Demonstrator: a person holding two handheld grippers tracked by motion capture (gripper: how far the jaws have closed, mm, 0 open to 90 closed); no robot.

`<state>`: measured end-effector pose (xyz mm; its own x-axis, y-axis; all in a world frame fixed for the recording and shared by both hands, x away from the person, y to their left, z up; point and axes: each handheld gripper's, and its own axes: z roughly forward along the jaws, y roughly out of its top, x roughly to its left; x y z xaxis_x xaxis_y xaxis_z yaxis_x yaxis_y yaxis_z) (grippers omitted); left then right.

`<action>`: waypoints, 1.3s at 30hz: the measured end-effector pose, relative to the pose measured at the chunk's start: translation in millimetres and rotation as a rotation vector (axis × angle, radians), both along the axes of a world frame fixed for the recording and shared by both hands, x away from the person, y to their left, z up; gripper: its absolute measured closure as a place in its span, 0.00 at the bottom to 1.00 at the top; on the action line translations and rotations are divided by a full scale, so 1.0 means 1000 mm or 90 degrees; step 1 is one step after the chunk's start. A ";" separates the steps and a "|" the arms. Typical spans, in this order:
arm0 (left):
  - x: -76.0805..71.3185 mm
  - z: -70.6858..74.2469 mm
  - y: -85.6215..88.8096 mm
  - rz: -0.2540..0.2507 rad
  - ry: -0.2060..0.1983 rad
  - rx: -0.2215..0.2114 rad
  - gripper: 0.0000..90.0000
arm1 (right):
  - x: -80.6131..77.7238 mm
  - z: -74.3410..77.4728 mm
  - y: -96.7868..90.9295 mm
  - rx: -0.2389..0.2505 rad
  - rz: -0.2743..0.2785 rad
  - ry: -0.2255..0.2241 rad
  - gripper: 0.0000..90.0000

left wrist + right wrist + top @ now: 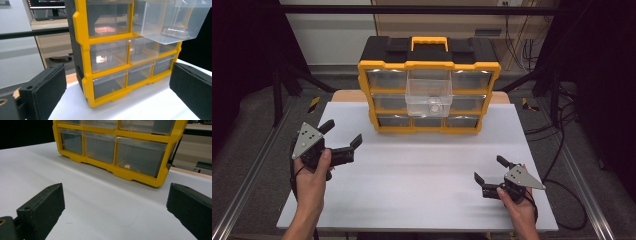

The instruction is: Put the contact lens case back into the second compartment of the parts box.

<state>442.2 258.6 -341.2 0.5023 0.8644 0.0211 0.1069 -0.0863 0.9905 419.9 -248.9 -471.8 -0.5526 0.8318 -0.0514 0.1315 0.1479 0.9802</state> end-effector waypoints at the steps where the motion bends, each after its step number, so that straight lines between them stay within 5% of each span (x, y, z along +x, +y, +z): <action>1: 0.000 -0.002 0.000 0.000 0.002 -0.001 0.01 | 0.000 0.000 0.000 0.000 0.000 0.000 0.02; 13: -0.008 -0.041 -0.001 0.005 0.028 -0.022 0.01 | 0.000 -0.001 0.001 0.000 0.002 0.004 0.02; 20: -0.016 -0.070 -0.002 -0.006 0.034 0.004 0.01 | 0.000 -0.001 0.002 0.000 0.006 0.006 0.02; 26: -0.031 -0.100 0.001 -0.016 0.036 -0.002 0.02 | 0.001 -0.001 0.001 0.012 0.002 0.005 0.02; 34: -0.047 -0.115 0.007 -0.036 0.028 0.012 0.02 | 0.000 0.001 -0.007 0.035 -0.011 0.005 0.03; 39: -0.054 -0.120 0.016 -0.026 0.037 -0.043 0.02 | 0.001 0.001 -0.012 0.030 -0.015 0.004 0.05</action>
